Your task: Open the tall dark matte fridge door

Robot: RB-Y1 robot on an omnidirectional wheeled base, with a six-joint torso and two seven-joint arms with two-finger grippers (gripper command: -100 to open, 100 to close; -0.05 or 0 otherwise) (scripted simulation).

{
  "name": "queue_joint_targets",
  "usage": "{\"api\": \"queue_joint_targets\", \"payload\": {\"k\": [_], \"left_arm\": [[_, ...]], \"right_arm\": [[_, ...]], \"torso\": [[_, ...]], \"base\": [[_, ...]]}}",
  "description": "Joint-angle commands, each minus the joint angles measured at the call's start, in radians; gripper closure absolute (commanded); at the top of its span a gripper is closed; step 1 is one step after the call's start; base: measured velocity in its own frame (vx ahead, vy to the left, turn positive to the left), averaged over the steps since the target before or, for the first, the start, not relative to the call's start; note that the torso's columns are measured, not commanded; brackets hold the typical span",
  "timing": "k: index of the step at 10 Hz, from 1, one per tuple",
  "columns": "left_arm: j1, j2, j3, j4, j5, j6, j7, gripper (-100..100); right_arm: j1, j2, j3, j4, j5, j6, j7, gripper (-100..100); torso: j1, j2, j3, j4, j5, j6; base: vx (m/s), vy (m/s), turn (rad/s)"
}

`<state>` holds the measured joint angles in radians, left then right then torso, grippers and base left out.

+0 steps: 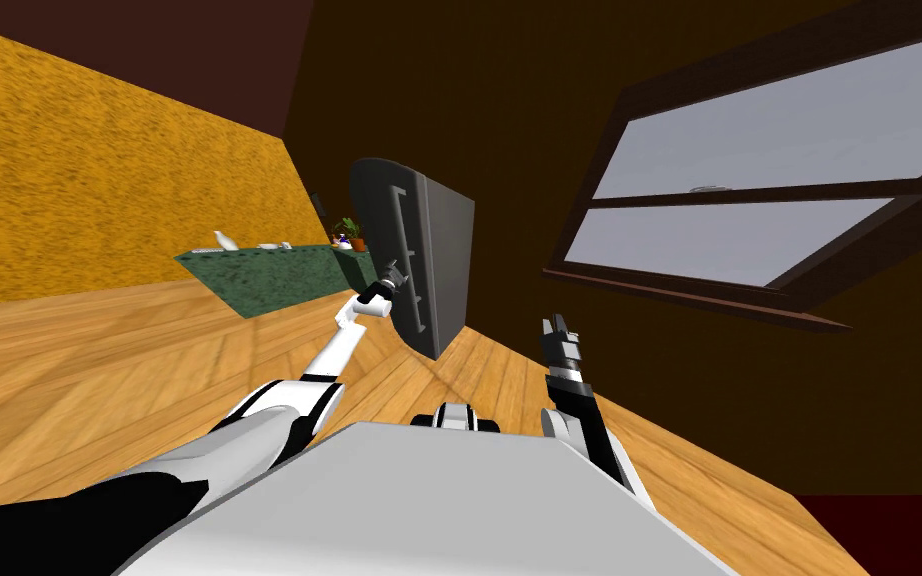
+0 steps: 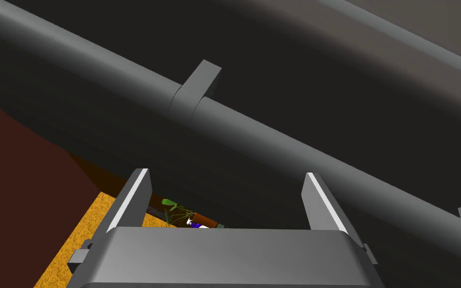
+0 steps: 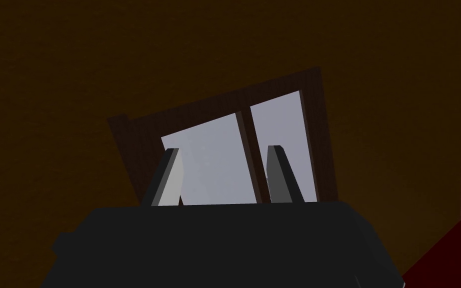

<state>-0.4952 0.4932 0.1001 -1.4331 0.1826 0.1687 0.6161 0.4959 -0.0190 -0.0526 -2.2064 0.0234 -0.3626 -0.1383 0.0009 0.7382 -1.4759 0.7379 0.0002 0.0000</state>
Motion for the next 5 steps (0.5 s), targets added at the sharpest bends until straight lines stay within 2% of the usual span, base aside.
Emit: {"api": "queue_joint_targets", "payload": {"k": [1, 2, 3, 4, 5], "left_arm": [[-0.053, 0.016, 0.011, 0.063, -0.002, 0.042, 0.027, -100], [-0.098, 0.035, 0.019, 0.105, 0.0, 0.073, 0.051, -100], [-0.1, 0.035, 0.019, 0.12, 0.0, 0.073, 0.051, -100], [-0.147, 0.054, 0.027, 0.161, 0.002, 0.103, 0.074, -100], [-0.147, 0.054, 0.027, 0.177, 0.002, 0.103, 0.074, -100]], "right_arm": [[0.0, 0.0, 0.0, 0.0, 0.0, 0.0, 0.0, 0], [0.0, 0.0, 0.0, 0.0, 0.0, 0.0, 0.0, 0], [0.0, 0.0, 0.0, 0.0, 0.0, 0.0, 0.0, 0], [0.0, 0.0, 0.0, 0.0, 0.0, 0.0, 0.0, 0], [0.0, 0.0, 0.0, 0.0, 0.0, 0.0, 0.0, 0]], "torso": [[-0.001, 0.0, 0.0, 0.0, 0.0, 0.0], [-0.001, 0.0, 0.0, 0.0, 0.0, 0.0], [-0.002, -0.002, -0.001, 0.0, -0.001, 0.0], [-0.001, 0.0, 0.0, 0.0, 0.0, 0.0], [-0.002, 0.0, 0.0, 0.0, -0.001, 0.0]], "base": [[0.04, -0.08, 0.025], [0.062, -0.105, 0.035], [0.049, -0.091, 0.018], [0.047, -0.111, 0.037], [0.033, -0.093, 0.022]]}}
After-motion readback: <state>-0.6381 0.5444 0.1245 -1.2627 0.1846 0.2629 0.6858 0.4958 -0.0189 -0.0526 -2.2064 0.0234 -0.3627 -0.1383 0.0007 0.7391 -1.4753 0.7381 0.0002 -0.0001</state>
